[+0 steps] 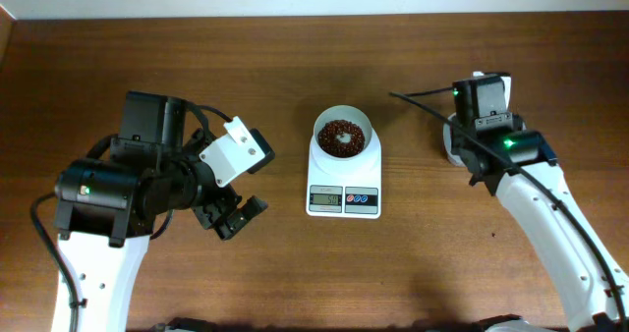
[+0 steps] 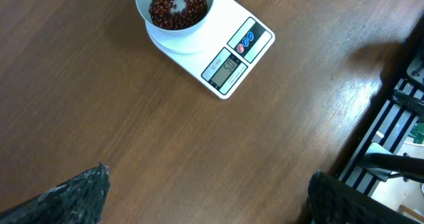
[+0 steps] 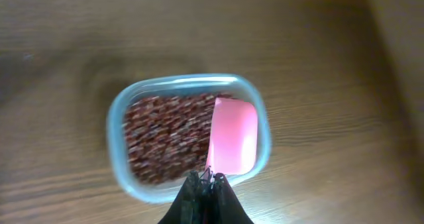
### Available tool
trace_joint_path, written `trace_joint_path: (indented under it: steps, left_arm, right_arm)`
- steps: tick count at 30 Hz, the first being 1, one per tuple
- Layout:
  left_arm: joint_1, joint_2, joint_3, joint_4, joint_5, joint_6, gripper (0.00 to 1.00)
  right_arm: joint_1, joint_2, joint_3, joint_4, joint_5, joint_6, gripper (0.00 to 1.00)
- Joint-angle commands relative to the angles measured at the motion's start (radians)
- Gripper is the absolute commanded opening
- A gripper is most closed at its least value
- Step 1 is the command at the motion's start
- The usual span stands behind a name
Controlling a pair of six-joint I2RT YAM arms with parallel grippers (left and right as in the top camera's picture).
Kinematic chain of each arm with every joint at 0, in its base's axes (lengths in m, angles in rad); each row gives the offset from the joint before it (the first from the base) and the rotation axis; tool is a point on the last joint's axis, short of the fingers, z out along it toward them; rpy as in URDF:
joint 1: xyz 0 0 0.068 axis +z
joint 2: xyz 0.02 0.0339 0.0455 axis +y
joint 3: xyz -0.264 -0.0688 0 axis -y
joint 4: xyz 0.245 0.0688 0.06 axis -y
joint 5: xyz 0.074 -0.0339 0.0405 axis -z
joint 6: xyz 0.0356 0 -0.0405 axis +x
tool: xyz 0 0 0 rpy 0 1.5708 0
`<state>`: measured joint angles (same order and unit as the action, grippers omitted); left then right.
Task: Scoop and weigh 50g on scale
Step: 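Move the empty scoop right past the bean tub, then lower the right gripper toward the table front and set the scoop down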
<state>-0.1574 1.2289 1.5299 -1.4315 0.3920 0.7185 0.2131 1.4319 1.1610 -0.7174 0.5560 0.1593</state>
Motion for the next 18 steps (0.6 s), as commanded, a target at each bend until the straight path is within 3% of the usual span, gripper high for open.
trace_joint_path:
  steps: [1,5,8,14,18]
  left_arm:
    - [0.003,0.000,0.009,0.001,0.003,0.017,0.99]
    - [0.003,0.000,0.009,0.001,0.003,0.017,0.99]
    - [0.003,0.000,0.009,0.001,0.003,0.017,0.99]
    - [0.003,0.000,0.009,0.001,0.003,0.017,0.99]
    - [0.003,0.000,0.009,0.001,0.003,0.017,0.99]
  right_arm:
    - [0.012,-0.010,0.025,0.032,0.099,0.064,0.04]
    - [0.008,-0.105,0.058,0.036,-0.170,0.182,0.04]
    - [0.008,-0.229,0.058,-0.045,-0.209,0.264,0.04]
    - [-0.024,-0.604,0.021,-0.521,-0.270,0.666,0.04]
    - [-0.024,-0.704,-0.187,-0.459,-0.393,0.867,0.04]
